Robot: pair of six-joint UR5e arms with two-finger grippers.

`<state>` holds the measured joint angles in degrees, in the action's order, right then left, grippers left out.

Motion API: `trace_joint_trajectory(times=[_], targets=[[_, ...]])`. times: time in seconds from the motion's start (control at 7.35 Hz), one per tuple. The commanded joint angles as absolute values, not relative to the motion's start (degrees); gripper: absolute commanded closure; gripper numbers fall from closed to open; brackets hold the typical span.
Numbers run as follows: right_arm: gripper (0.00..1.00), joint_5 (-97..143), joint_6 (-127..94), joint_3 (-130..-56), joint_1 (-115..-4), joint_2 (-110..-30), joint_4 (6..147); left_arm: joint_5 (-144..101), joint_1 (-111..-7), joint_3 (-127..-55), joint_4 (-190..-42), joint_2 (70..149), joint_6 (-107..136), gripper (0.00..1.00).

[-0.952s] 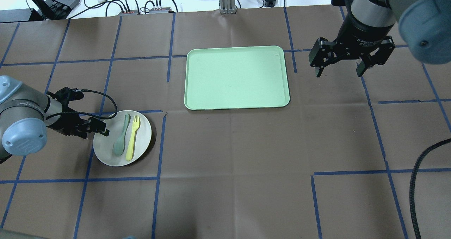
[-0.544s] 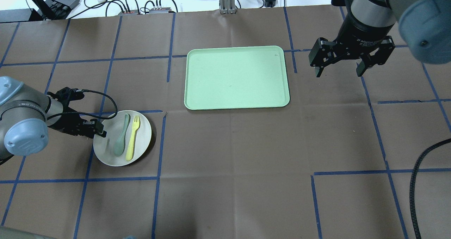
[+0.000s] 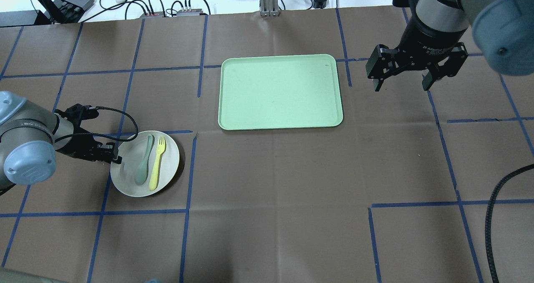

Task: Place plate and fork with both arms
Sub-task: 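Close the left gripper on the white plate's rim, then slide the plate with the left gripper onto the light green tray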

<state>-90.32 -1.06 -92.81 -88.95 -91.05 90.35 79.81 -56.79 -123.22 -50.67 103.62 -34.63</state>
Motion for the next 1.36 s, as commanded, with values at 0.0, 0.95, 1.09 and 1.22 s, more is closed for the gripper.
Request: trace_joint_trajectory(times=[0.0, 0.95, 1.09, 1.22], targets=[[0.00, -90.4, -1.1, -92.8, -88.9, -91.1, 90.4, 79.7, -56.8, -123.2, -50.9, 103.5, -34.6, 0.85], [0.00, -90.4, -1.0, -92.8, -88.9, -91.1, 90.4, 73.3, -58.0, -121.7, -55.3, 100.0, -30.4, 1.00], [0.00, -90.4, -1.0, -92.8, -88.9, -91.1, 90.4, 73.0, -58.4, -119.9, -58.9, 99.8, -29.8, 1.00], [0.00, -90.4, -0.9, -92.8, -88.9, -91.1, 90.4, 71.5, -60.5, -118.7, -60.9, 99.5, -29.4, 1.00]])
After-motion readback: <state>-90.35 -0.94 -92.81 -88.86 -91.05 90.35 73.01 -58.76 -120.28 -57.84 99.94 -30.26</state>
